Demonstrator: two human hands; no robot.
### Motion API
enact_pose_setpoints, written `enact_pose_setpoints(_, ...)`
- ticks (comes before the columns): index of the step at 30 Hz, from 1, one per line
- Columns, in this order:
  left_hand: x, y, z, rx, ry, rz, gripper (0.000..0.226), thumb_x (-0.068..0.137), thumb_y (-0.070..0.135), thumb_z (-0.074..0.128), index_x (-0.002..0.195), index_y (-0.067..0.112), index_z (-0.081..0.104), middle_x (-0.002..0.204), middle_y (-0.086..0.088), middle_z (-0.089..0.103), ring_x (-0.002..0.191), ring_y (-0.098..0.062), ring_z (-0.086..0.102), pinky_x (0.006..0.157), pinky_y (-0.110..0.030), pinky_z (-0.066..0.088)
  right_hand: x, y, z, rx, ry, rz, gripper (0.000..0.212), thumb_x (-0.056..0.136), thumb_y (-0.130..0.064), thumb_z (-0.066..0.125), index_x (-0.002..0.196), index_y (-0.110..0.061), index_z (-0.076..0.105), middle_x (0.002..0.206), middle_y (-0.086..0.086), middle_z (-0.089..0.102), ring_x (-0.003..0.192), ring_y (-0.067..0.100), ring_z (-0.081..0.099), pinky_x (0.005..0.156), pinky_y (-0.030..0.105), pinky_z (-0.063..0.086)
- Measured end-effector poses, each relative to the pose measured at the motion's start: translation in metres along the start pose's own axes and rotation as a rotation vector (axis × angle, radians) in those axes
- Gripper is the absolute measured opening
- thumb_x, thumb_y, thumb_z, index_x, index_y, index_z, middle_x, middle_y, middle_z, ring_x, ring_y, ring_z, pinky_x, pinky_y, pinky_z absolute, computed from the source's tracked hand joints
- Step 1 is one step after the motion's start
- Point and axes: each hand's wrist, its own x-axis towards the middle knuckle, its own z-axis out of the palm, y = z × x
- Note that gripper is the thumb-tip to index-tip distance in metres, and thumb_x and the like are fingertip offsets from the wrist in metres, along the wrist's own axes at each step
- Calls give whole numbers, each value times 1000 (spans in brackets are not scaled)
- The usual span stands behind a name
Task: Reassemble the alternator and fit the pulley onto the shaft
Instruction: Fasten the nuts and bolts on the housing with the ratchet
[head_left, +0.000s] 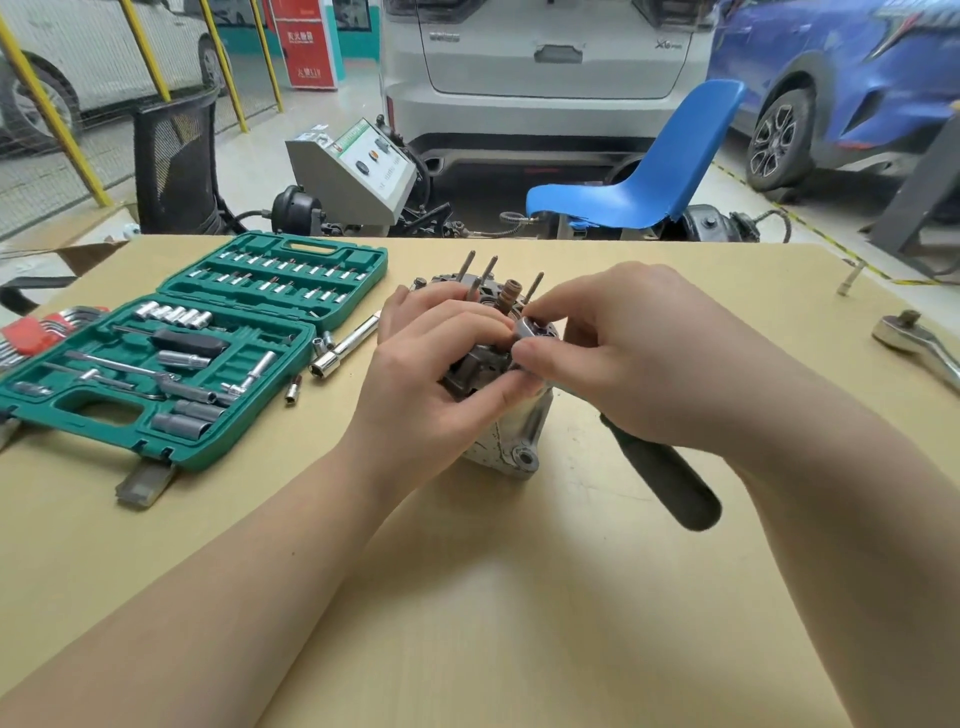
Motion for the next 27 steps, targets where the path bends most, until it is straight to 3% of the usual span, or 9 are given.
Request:
enact_pose_setpoints(4, 1, 1, 0, -15, 1, -38, 19, 93, 33, 84, 98, 14, 81, 108, 13, 77, 126, -24, 60, 112, -72, 39, 3, -11, 2, 2, 32, 138, 30, 92, -44, 61, 83, -19, 75, 67, 2, 68, 69, 20, 67, 62, 38, 57)
enact_pose_setpoints(8, 1, 1, 2, -48, 16, -62, 17, 90, 34, 84, 95, 18, 81, 103, 15, 77, 124, -23, 60, 111, -72, 39, 12, -22, 5, -57, 64, 211, 28, 87, -37, 64, 70, -16, 63, 59, 3, 54, 57, 20, 53, 48, 27, 34)
enact_pose_setpoints(10, 1, 1, 3, -63, 23, -66, 14, 91, 33, 84, 94, 20, 82, 102, 16, 77, 124, -23, 61, 111, -73, 39, 11, -22, 5, -84, 65, 190, 30, 88, -37, 65, 68, -15, 62, 58, 4, 52, 55, 21, 49, 47, 27, 32)
enact_pose_setpoints(13, 2, 0, 4, -73, 34, -61, 15, 94, 35, 82, 91, 20, 83, 101, 15, 77, 122, -26, 62, 111, -72, 39, 5, -13, -1, -88, 19, 103, 23, 91, -43, 66, 85, -23, 75, 59, -5, 57, 59, 13, 55, 49, 29, 36)
enact_pose_setpoints(15, 2, -1, 4, -66, 38, -57, 15, 93, 34, 84, 92, 19, 84, 100, 14, 77, 121, -26, 63, 109, -72, 40, 2, -8, -5, -26, -20, 87, 20, 93, -43, 68, 111, -38, 76, 59, -20, 51, 58, -3, 54, 51, 17, 34)
enact_pose_setpoints(17, 2, -1, 5, -61, 38, -58, 16, 93, 33, 84, 92, 17, 83, 100, 13, 77, 122, -24, 62, 108, -73, 40, 0, -3, -5, 52, -23, 95, 29, 96, -40, 69, 124, -46, 70, 60, -27, 49, 58, -13, 51, 52, 11, 33)
enact_pose_setpoints(21, 1, 1, 6, -54, 50, -53, 17, 94, 36, 82, 95, 18, 83, 102, 15, 77, 122, -23, 62, 109, -73, 41, -4, -4, 4, 45, 23, 135, 25, 96, -45, 63, 117, -38, 75, 63, -19, 48, 61, 0, 48, 56, 23, 35)
enact_pose_setpoints(24, 2, 3, 4, -73, 46, -60, 23, 89, 42, 84, 96, 20, 83, 102, 19, 75, 122, -23, 61, 109, -72, 41, -1, -16, 6, -27, 53, 184, 28, 93, -48, 64, 92, -22, 75, 66, -5, 62, 65, 17, 62, 55, 33, 49)
enact_pose_setpoints(27, 1, 0, 3, -86, 20, -72, 17, 88, 35, 89, 94, 19, 83, 102, 16, 77, 123, -24, 60, 111, -71, 39, 6, -25, 3, 8, 43, 228, 37, 91, -49, 67, 87, -13, 73, 63, 5, 67, 55, 23, 68, 47, 40, 59)
